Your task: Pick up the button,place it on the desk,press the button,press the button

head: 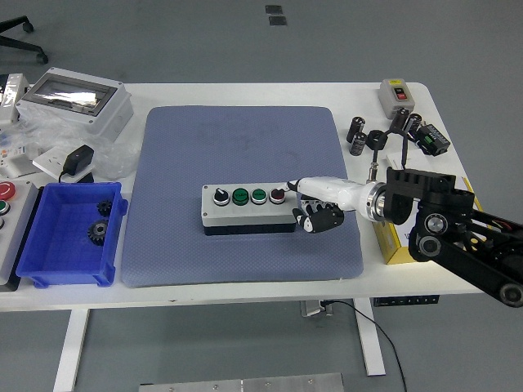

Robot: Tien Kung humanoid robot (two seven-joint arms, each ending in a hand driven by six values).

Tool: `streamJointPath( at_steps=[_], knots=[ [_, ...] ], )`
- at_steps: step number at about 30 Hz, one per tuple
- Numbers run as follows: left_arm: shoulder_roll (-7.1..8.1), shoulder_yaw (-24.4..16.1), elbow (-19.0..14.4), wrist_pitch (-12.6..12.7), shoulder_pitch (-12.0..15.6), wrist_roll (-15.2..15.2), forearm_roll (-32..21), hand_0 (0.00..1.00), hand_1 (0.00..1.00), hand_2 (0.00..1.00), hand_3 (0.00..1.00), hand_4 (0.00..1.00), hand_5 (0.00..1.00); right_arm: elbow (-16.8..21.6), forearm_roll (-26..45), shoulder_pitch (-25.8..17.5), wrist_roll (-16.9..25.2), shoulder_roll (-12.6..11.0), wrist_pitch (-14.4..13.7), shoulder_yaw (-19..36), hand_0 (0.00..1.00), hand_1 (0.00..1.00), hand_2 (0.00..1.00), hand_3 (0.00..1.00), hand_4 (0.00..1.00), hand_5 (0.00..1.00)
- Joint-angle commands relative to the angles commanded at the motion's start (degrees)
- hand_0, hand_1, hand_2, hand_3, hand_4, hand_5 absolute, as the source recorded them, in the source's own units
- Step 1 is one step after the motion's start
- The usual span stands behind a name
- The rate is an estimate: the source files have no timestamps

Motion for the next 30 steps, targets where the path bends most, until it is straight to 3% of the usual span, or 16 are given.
streamJointPath(
  at_steps=[11,21,26,30],
  knots=[
    [-0.06,-0.1,0.0,-0.2,0.0,-0.2,0.0,0.551,0.459,0.459,0.609,0.087,0.002,-2.4,0.3,-0.8,-0.6,1.0,-0.3,-0.9,0.077,0.126,0.180,0.896,0.118,0.087],
    [-0.10,-0.2,0.0,-0.4,0.1,-0.4,-0.2,0.545,0.456,0.457,0.612,0.064,0.002,-2.2,3.2,-1.1,3.0,1.0,-3.0,2.1,0.075,0.127,0.179,0.888,0.120,0.087],
    [-0.18,-0.1,0.0,-0.6,0.2,-0.4,-0.4,0.542,0.456,0.458,0.614,0.055,0.002,-0.5,6.3,-2.6,5.3,0.4,-2.8,6.0,0.078,0.123,0.178,0.886,0.136,0.093],
    [-0.23,0.0,0.0,-0.6,0.3,-0.2,-0.5,0.542,0.456,0.458,0.614,0.055,0.002,0.9,5.7,-6.2,9.5,1.0,-7.2,10.7,0.079,0.124,0.177,0.874,0.149,0.094]
  ],
)
